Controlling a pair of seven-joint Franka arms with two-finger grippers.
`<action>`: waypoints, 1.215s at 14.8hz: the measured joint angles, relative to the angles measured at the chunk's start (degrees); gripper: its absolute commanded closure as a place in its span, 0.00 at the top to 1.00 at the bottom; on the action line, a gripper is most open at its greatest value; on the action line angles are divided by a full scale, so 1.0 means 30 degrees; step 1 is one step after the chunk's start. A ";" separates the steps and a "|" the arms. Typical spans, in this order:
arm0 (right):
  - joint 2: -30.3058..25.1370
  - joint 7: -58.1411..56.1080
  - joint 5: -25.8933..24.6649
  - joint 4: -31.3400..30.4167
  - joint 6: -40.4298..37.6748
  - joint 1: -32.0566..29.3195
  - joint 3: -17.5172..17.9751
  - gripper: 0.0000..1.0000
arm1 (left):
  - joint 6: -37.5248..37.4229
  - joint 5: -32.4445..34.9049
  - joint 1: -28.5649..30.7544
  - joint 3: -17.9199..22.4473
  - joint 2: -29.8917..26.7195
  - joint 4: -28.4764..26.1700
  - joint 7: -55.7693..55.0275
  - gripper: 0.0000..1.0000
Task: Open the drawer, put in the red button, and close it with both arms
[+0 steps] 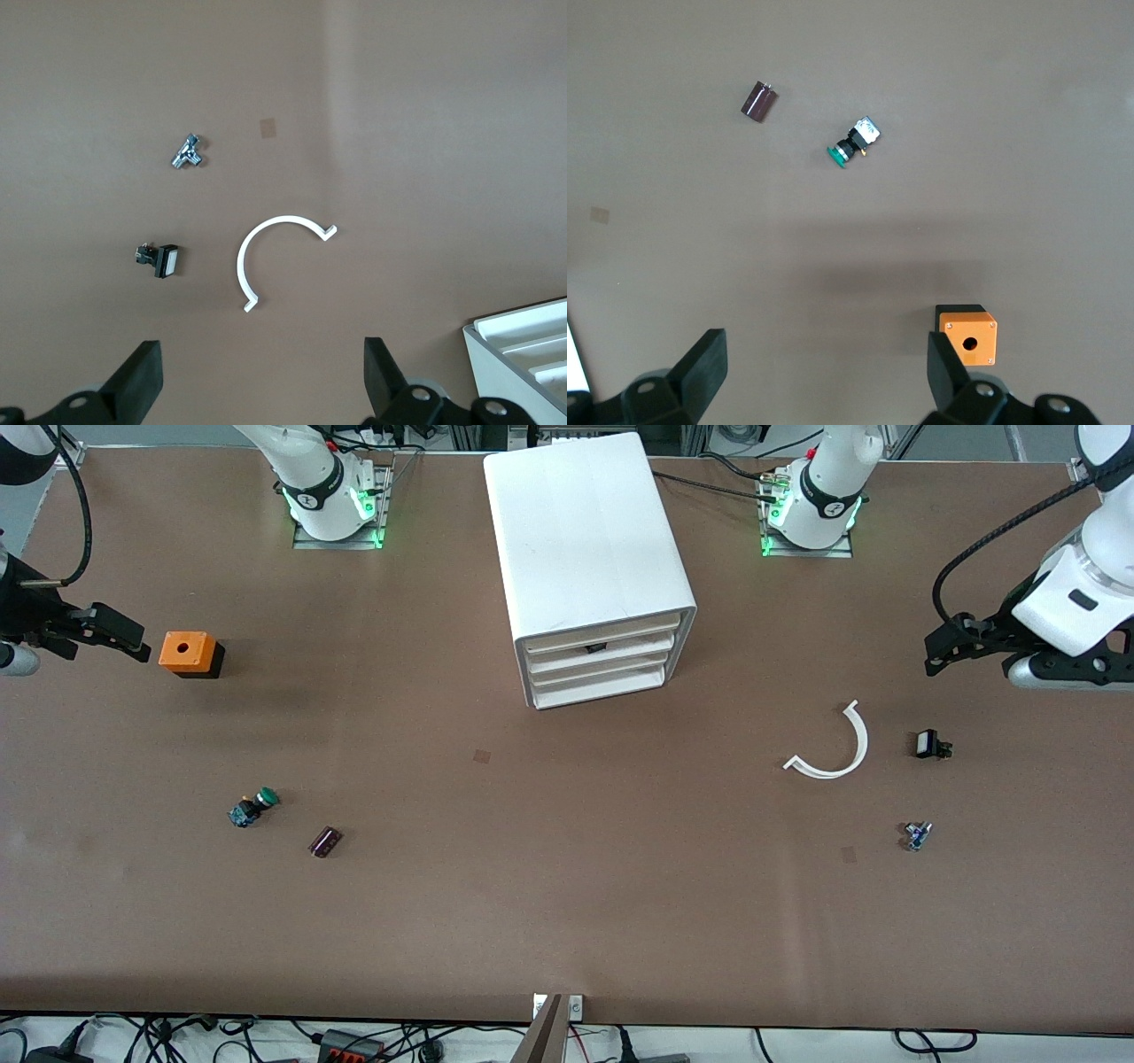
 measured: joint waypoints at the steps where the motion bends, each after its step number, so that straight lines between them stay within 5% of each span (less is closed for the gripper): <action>1: -0.0030 0.0000 0.0000 0.0000 -0.0006 0.0000 0.0002 1.00 | -0.0001 0.0000 0.0030 0.0001 0.0084 0.0000 0.0000 1.00; 18: -0.0066 0.0002 0.0000 0.0000 -0.0380 0.0003 0.0089 1.00 | -0.0753 0.0000 0.0051 -0.0294 -0.0045 0.0160 0.0011 1.00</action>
